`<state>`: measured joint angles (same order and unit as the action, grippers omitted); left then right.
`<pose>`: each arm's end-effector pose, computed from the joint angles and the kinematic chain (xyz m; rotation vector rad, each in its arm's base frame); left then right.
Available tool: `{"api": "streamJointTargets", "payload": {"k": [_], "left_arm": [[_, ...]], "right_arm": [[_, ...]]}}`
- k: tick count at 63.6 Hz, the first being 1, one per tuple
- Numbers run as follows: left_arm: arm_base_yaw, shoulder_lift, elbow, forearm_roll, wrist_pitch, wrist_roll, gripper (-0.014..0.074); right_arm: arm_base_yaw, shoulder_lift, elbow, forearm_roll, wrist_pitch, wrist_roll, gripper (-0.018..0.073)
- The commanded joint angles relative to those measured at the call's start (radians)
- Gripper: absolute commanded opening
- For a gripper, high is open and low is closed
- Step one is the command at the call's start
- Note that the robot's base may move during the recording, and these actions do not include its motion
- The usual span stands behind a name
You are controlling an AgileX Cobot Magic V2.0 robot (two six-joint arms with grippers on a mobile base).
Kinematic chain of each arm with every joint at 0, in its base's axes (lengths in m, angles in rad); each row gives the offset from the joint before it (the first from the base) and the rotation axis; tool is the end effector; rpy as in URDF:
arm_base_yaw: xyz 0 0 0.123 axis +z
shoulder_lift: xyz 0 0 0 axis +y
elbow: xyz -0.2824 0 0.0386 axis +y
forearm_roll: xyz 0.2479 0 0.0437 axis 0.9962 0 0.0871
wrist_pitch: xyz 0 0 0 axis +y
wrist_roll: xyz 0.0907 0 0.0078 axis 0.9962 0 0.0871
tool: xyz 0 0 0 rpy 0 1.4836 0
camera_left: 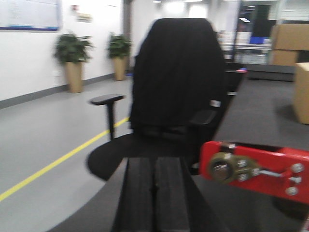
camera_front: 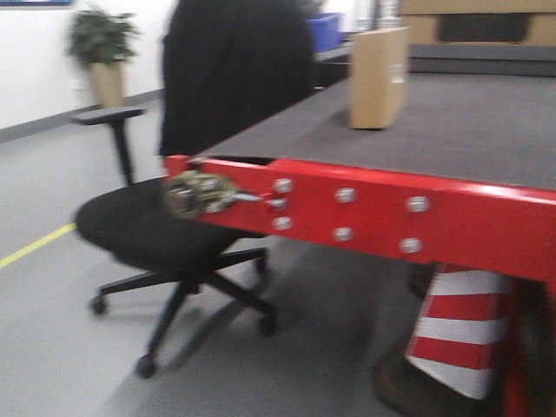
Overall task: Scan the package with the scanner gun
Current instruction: 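Turn and stop at the table facing the cardboard box and scanner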
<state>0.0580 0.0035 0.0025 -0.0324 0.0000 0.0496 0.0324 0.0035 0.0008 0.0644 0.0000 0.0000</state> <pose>0.0565 0.0033 0.2121 -0.0304 1.4896 0.0607 0.0565 0.0018 0.2126 0.0238 1.4882 0.0782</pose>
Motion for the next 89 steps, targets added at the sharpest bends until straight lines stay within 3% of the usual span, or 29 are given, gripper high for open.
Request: {"api": "streamJointTargets", "payload": {"k": [1, 89], "left_arm": [[-0.005, -0.003, -0.003, 0.001, -0.017, -0.007, -0.0111], [-0.005, -0.003, -0.003, 0.001, -0.017, -0.007, -0.0111]], "right_arm": [[0.001, -0.004, -0.001, -0.008, -0.016, 0.0, -0.0162], [0.001, -0.004, -0.001, -0.008, -0.016, 0.0, -0.0162]]}}
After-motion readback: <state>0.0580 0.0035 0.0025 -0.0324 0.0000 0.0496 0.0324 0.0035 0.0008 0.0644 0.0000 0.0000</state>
